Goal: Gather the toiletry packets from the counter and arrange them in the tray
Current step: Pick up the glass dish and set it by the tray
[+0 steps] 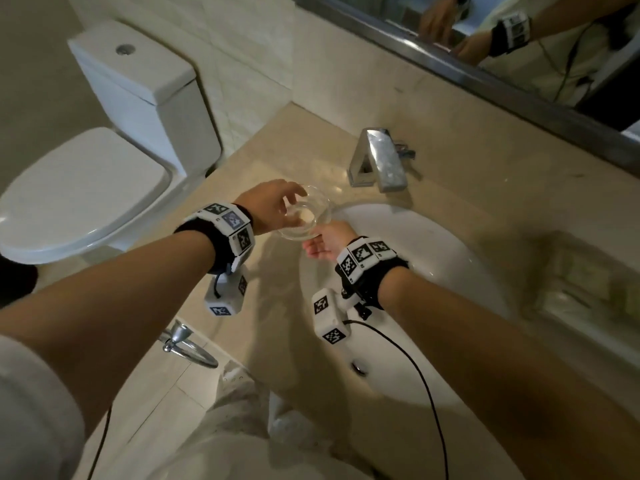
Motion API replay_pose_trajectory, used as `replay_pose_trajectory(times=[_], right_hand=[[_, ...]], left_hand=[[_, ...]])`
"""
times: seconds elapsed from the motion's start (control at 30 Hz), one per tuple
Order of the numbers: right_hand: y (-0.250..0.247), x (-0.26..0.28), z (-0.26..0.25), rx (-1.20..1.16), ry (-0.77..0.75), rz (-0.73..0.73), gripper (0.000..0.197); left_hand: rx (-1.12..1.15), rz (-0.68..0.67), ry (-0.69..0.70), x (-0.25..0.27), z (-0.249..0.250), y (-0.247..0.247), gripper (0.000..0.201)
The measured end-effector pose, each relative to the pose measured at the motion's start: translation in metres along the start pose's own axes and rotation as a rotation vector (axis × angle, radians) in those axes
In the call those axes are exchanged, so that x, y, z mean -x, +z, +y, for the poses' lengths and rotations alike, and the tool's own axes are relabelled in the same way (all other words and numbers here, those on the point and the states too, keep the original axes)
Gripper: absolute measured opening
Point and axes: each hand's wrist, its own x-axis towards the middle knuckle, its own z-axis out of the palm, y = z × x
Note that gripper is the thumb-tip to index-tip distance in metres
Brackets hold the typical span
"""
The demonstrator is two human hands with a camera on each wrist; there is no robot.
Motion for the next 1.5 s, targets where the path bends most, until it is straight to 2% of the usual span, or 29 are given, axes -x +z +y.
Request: replay_pose_trajectory(times=[0.13, 0.3, 0.43, 0.63, 0.73, 0.83, 0.93, 1.0, 1.2, 1.4, 1.5], right_hand=[[-0.038, 0.014, 0.011, -0.108, -0.010, 0.046, 0.027], [-0.100, 0.038, 0.038, -0.234, 0.028, 0.140, 0.028], [-0.156, 0.058, 0.065, -0.269, 0.027, 0.257, 0.027], [-0.246, 0.098, 0.110, -0.389, 0.041, 0.454, 0.023], [-0.285, 0.121, 0.121, -0.523, 0.019, 0.495, 0.022], [-0.323, 0.133, 0.129, -0.574, -0.005, 0.668, 0.028], [-0.357, 0.135, 0.139, -0.711, 0.005, 0.810, 0.029], [-0.372, 0.136, 0.143, -0.768, -0.007, 0.851, 0.029], [-0.404, 0.124, 0.152, -0.833, -0.050, 0.860, 0.029], [-0.414, 0.105, 0.148, -0.942, -0.089, 0.745, 0.027], [-0.414, 0.104, 0.147, -0.937, -0.076, 0.777, 0.030]], left_hand=[[-0.045, 0.016, 0.104, -0.018, 0.038, 0.009, 0.030], [-0.084, -0.102, 0.194, -0.035, 0.093, 0.038, 0.028], [-0.102, -0.197, 0.298, -0.045, 0.144, 0.074, 0.032], [-0.029, -0.187, 0.476, -0.057, 0.232, 0.127, 0.032], [-0.020, -0.207, 0.532, -0.062, 0.264, 0.143, 0.031], [-0.043, -0.262, 0.562, -0.064, 0.289, 0.158, 0.031], [-0.045, -0.297, 0.559, -0.067, 0.302, 0.170, 0.030], [-0.036, -0.307, 0.542, -0.069, 0.304, 0.175, 0.030], [0.007, -0.304, 0.471, -0.075, 0.307, 0.183, 0.036], [0.001, -0.323, 0.434, -0.076, 0.299, 0.176, 0.036], [-0.005, -0.321, 0.419, -0.075, 0.290, 0.169, 0.036]])
